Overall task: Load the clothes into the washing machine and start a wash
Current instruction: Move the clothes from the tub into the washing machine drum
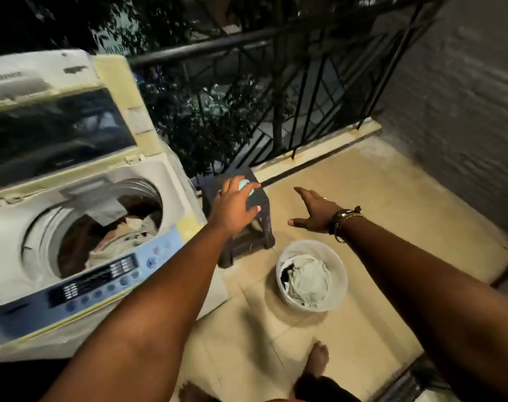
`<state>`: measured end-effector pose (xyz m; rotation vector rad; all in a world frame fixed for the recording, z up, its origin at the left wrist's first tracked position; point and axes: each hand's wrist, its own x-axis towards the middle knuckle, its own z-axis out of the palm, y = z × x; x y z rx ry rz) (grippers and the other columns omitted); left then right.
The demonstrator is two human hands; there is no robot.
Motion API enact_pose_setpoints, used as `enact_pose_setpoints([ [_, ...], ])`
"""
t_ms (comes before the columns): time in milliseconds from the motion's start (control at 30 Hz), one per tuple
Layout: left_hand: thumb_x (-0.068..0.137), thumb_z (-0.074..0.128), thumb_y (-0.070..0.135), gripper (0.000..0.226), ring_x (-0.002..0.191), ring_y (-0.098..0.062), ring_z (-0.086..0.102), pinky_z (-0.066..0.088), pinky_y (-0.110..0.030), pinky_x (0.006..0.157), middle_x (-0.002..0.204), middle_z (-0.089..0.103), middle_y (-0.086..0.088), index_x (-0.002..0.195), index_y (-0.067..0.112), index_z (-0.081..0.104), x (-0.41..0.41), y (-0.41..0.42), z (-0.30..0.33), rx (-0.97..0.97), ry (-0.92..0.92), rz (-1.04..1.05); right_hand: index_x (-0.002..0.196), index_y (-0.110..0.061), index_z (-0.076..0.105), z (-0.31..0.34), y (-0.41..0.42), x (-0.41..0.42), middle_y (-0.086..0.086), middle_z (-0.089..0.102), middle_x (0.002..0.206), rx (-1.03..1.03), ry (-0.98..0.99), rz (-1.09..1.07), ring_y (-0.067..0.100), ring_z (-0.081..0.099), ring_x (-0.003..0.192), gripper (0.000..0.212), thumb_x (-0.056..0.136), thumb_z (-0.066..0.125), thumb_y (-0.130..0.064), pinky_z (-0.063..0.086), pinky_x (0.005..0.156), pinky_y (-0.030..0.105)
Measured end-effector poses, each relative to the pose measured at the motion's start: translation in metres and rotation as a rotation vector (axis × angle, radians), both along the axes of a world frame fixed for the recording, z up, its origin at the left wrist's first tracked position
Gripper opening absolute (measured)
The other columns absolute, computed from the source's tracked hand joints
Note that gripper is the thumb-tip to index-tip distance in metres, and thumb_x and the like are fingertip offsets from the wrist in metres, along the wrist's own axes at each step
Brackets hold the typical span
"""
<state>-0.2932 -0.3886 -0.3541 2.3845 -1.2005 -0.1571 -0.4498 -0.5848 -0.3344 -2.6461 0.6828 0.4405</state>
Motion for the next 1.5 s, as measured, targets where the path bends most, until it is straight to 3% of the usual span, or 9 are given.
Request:
enact_pose_setpoints([
  [433,0.08,0.068,0.045,0.077,0.149,-0.031,0.021,0.032,-0.043,0.118,0.16,0.026,-0.012,0.15,0.033,0.038,-0.158,-0.117,-0.191,0.384,0.292,-0.034,0.158,-0.025,0.012,-0.218,-0.123,-0.153,0.012,0.025,0.161,0.24,0.197,-0.082,0.039,0.035,0.141,0.11,0.076,0.066,-0.072,0.038,0.11,0.052],
  [633,0.08,0.076,0.039,0.094,0.15,-0.028,0.017,0.038,-0.044,0.115,0.163,0.019,-0.009,0.157,0.028,0.022,-0.167,-0.159,-0.349,0.439,0.345,-0.09,0.159,-0.029,0.012,-0.381,-0.143,-0.165,0.019,0.017,0.163,0.122,0.237,0.041,0.041,0.028,0.145,0.106,0.077,0.068,-0.066,0.037,0.113,0.049],
  [800,0.068,0.079,0.056,0.122,0.153,-0.035,0.006,0.021,-0.052,0.122,0.167,0.002,-0.015,0.158,0.013,0.009,-0.168,-0.204,-0.51,0.567,0.248,-0.256,0.158,-0.029,0.012,-0.53,-0.165,-0.15,0.02,0.007,0.165,0.043,0.3,0.165,0.045,0.022,0.146,0.095,0.084,0.069,-0.049,0.036,0.112,0.053],
  [900,0.067,0.08,0.06,0.132,0.153,-0.04,-0.003,0.014,-0.057,0.122,0.166,-0.007,-0.018,0.158,0.015,-0.005,-0.171,-0.226,-0.588,0.662,0.286,-0.25,0.159,-0.032,0.004,-0.602,-0.174,-0.133,0.02,-0.002,0.165,0.002,0.325,0.148,0.048,0.016,0.148,0.113,0.076,0.077,-0.055,0.033,0.111,0.055],
  [1033,0.064,0.084,0.059,0.138,0.152,-0.041,0.006,0.013,-0.054,0.123,0.165,0.006,-0.021,0.158,0.008,-0.005,-0.173,-0.25,-0.665,0.639,0.361,-0.206,0.159,-0.032,-0.004,-0.687,-0.183,-0.11,0.018,-0.006,0.165,0.02,0.381,0.106,0.049,0.005,0.15,0.132,0.064,0.084,-0.058,0.029,0.109,0.064],
  [1200,0.043,0.092,0.049,0.134,0.123,-0.037,0.048,0.046,-0.048,0.095,0.136,0.048,-0.015,0.153,0.012,0.025,-0.188,-0.251,-0.726,0.669,0.048,-0.077,0.141,-0.021,0.046,-0.734,-0.169,-0.093,0.02,0.047,0.138,-0.224,0.258,0.041,0.049,0.048,0.124,0.048,0.093,0.053,-0.027,0.047,0.081,0.057],
  [1300,0.053,0.09,0.041,0.102,0.101,-0.029,0.057,0.043,-0.042,0.091,0.114,0.062,-0.008,0.139,0.014,0.043,-0.187,-0.256,-0.729,0.538,-0.066,-0.064,0.14,-0.023,0.044,-0.733,-0.173,-0.092,0.018,0.047,0.133,-0.133,0.235,0.045,0.046,0.048,0.122,0.053,0.089,0.055,-0.03,0.045,0.083,0.054],
  [1400,0.054,0.089,0.046,0.093,0.097,-0.032,0.064,0.044,-0.045,0.098,0.101,0.07,-0.009,0.133,0.013,0.051,-0.185,-0.258,-0.709,0.471,-0.033,-0.101,0.137,-0.03,0.042,-0.716,-0.179,-0.103,0.011,0.048,0.13,-0.078,0.224,0.068,0.041,0.053,0.115,0.075,0.072,0.073,-0.051,0.047,0.081,0.05],
  [1500,0.055,0.091,0.042,0.088,0.099,-0.037,0.068,0.048,-0.054,0.1,0.101,0.073,-0.016,0.13,0.011,0.056,-0.18,-0.259,-0.686,0.426,0.031,-0.168,0.134,-0.03,0.046,-0.692,-0.185,-0.109,0.007,0.05,0.127,-0.014,0.224,0.082,0.037,0.058,0.109,0.064,0.075,0.072,-0.035,0.046,0.08,0.046],
])
